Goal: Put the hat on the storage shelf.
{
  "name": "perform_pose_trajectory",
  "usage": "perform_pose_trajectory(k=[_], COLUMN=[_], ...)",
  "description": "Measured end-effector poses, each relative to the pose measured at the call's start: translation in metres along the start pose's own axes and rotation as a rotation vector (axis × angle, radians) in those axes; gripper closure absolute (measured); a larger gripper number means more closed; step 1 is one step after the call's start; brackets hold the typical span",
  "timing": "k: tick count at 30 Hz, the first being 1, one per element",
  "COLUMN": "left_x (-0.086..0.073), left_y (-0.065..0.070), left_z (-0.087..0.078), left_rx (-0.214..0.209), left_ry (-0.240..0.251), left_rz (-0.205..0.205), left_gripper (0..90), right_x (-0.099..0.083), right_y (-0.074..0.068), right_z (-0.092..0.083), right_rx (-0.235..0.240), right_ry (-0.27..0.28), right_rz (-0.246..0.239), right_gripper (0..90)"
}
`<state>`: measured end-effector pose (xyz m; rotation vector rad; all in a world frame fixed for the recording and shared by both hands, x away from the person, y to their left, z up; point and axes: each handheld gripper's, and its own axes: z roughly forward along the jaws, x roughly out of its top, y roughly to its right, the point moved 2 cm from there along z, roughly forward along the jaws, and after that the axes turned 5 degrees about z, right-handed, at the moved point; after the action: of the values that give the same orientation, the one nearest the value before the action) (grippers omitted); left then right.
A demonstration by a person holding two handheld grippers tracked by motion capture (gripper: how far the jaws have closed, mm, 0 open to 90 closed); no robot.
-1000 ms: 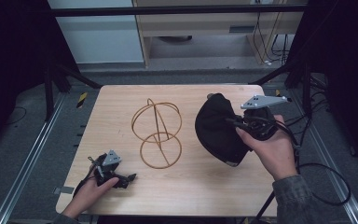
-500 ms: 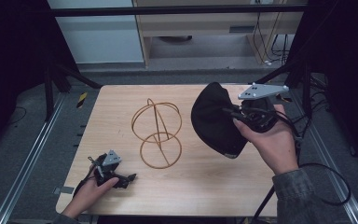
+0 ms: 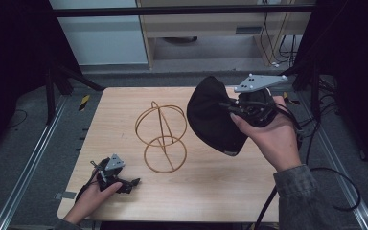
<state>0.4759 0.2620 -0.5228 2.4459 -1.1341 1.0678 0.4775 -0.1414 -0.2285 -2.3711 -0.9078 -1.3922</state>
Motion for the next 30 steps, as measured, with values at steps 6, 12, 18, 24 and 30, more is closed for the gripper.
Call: perform_pose_trajectory(k=[6, 12, 18, 24, 30], left_x=[0.0, 0.0, 0.0, 0.0, 0.0], left_y=[0.0, 0.0, 0.0, 0.0, 0.0], left_z=[0.0, 0.0, 0.0, 0.0, 0.0], left_rx=[0.0, -0.001, 0.001, -0.002, -0.002], left_ry=[-0.001, -0.002, -0.002, -0.002, -0.002], left_rz=[-0.002, -0.001, -0.001, 0.001, 0.001], left_gripper=[0.0, 0.0, 0.0, 0.0, 0.0], right_x=[0.02, 0.038, 0.051, 0.064, 0.076], right_y=[-0.006, -0.018, -0.032, -0.049, -0.061], right_z=[0.002, 0.006, 0.017, 0.035, 0.051], right_rx=[0.005, 0.03, 0.058, 0.1, 0.124], right_ry=[0.017, 0.026, 0.023, 0.019, 0.004], right_rz=[-0.019, -0.046, -0.072, -0.089, -0.11], right_gripper=[77.8, 77.8, 77.7, 77.7, 77.7])
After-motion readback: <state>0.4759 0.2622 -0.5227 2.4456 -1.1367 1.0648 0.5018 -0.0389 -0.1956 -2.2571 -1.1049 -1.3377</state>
